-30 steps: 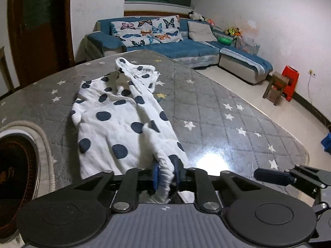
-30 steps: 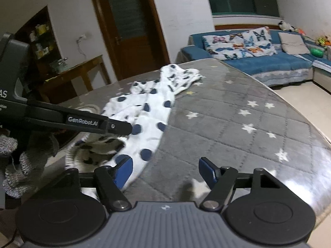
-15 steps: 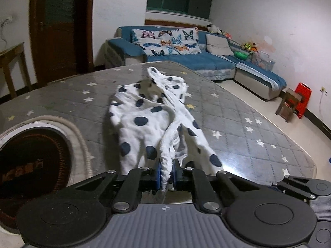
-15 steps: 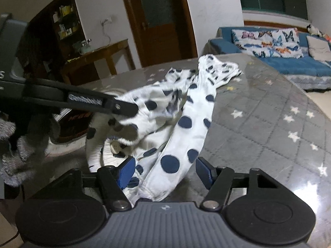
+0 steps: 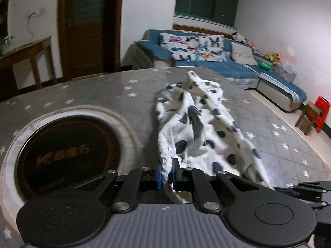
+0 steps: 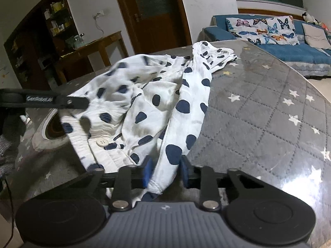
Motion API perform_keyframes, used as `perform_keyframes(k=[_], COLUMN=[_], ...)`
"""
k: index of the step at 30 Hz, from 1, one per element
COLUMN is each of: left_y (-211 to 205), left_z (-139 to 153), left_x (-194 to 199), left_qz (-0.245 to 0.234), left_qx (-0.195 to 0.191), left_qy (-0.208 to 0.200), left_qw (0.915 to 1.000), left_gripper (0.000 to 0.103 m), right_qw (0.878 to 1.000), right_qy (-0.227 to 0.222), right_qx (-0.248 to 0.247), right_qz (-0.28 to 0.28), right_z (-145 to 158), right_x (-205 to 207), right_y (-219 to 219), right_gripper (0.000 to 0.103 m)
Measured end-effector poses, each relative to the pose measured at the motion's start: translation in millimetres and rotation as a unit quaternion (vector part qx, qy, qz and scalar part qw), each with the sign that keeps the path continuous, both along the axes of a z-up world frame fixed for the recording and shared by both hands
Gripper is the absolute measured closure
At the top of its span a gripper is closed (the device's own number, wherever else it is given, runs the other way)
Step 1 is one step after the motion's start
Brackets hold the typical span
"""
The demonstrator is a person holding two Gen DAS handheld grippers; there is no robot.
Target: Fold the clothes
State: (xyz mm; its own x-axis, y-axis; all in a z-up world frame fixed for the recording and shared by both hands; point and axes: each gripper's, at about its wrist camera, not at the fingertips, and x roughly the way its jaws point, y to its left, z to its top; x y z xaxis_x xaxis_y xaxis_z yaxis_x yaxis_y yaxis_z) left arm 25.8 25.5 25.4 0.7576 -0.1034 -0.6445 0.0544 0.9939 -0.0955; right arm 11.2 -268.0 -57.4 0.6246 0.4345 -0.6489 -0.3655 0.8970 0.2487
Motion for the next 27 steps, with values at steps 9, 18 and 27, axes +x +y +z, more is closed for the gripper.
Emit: perform_keyframes(k=[9,18,27], left_y=[24.3,26.0,19.8], left_z=[-10.9,-11.8,-18.5], left_x=[-29.7,-77.7,-111.0], left_qz=[0.029,0.021,-0.005], left_qx=[-0.006,-0.019,-0.019], left_qy=[0.023,0.045,0.079], left_qw=[0.9993,0.9986,0.9967], left_gripper=[0.093,0.093,0.089], right_qw=[1.000,0.998,0.991], right_qy=[-0.003,0.009,0.024], right_qx=[-0.001,-0.014,-0.043], right_qz=[0.016,0.065,0.123], right_z=[8.2,19.5,33.9], right_x=[-7.8,-36.0,-61.0], right_y=[-8.7,-13.6,-22.8], right_gripper=[0.095,0.096,0.083])
